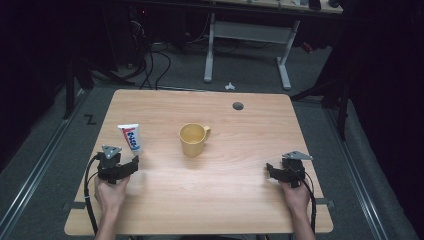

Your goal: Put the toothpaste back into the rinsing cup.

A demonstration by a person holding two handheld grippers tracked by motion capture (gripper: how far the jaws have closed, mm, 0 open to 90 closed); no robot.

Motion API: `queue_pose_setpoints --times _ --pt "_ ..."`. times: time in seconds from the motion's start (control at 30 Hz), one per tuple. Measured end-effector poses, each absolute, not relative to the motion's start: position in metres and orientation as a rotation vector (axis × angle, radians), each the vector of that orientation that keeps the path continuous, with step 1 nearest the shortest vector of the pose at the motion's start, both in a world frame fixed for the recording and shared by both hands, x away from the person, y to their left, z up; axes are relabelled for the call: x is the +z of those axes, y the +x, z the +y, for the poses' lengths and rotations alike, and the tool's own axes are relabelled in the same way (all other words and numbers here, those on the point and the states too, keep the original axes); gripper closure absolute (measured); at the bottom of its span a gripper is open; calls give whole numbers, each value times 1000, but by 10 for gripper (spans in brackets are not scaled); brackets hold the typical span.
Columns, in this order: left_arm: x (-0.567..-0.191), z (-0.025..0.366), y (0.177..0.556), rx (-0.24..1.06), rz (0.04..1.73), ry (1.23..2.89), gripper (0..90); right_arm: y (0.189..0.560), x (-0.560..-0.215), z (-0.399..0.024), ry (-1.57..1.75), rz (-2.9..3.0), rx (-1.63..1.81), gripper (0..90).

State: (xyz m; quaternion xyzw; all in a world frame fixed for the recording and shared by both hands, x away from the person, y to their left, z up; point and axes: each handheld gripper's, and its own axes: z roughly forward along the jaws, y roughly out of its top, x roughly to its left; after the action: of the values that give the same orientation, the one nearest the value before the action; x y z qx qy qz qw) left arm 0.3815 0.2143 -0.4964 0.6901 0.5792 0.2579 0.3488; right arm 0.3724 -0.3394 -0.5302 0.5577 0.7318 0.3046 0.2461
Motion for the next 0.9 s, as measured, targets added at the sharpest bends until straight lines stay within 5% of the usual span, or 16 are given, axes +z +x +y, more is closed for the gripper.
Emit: queue_pose_setpoints --times 0.9 --pt "-478 212 399 696 1492 1754 283 372 -530 -339 1520 1997 831 284"
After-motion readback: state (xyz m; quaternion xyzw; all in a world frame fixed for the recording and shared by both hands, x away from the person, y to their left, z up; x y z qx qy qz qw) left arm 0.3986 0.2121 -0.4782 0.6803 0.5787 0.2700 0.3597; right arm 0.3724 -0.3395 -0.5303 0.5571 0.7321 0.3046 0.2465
